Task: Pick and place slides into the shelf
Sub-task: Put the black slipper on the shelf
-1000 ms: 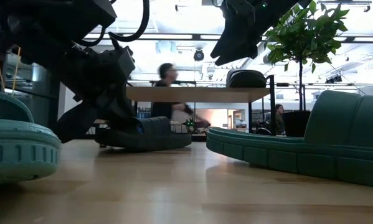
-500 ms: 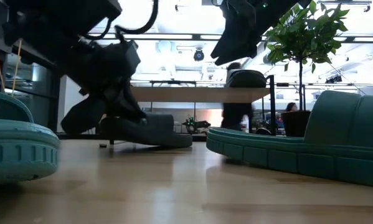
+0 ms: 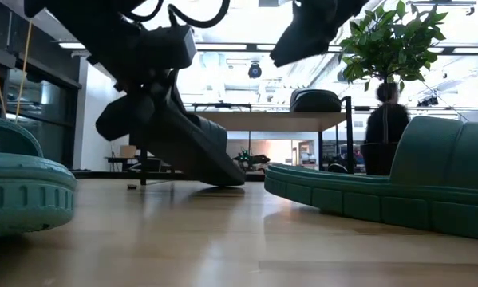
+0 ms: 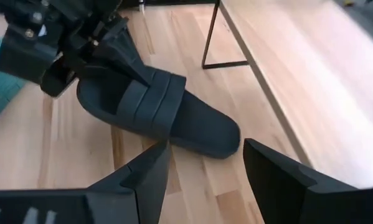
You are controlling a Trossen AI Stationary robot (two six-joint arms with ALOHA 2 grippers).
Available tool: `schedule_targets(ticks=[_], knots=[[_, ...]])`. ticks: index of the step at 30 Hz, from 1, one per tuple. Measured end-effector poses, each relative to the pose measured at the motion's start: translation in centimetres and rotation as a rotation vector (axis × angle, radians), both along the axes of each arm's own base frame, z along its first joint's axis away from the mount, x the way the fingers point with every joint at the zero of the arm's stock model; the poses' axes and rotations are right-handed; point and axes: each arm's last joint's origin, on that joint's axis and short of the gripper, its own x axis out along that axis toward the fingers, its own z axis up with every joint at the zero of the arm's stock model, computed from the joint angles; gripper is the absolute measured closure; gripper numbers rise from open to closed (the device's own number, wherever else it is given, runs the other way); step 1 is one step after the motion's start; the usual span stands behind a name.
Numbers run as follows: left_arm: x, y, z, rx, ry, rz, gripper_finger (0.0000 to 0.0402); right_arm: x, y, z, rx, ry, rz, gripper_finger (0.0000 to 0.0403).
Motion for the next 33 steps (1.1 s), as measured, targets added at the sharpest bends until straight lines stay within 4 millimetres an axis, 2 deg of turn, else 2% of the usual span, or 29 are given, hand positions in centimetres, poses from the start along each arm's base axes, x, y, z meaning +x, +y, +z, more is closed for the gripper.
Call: schedule_targets(ticks=[10,22,28,33], knots=[[0.7,-0.1,2.0,0.047,0.012,0.023,0.0393,-0.5,3.5,1.3,-0.228,0.002,0.006,0.0205],[1.2,-0.2,4.3,0.069,-0.003,0.065,0.0382,-0.9,4.8,1.5,-0.362,0.019,0.008,0.0205],[1.2,-1.1,5.8,0.094,-0.024,0.074,0.0392,-1.1,5.7,1.5,-0.429,0.039,0.061,0.0205],[1.6,-2.1,7.4,0.132,-0.071,0.059,0.0381,-1.4,6.6,1.6,-0.488,0.052,0.108,0.0205]])
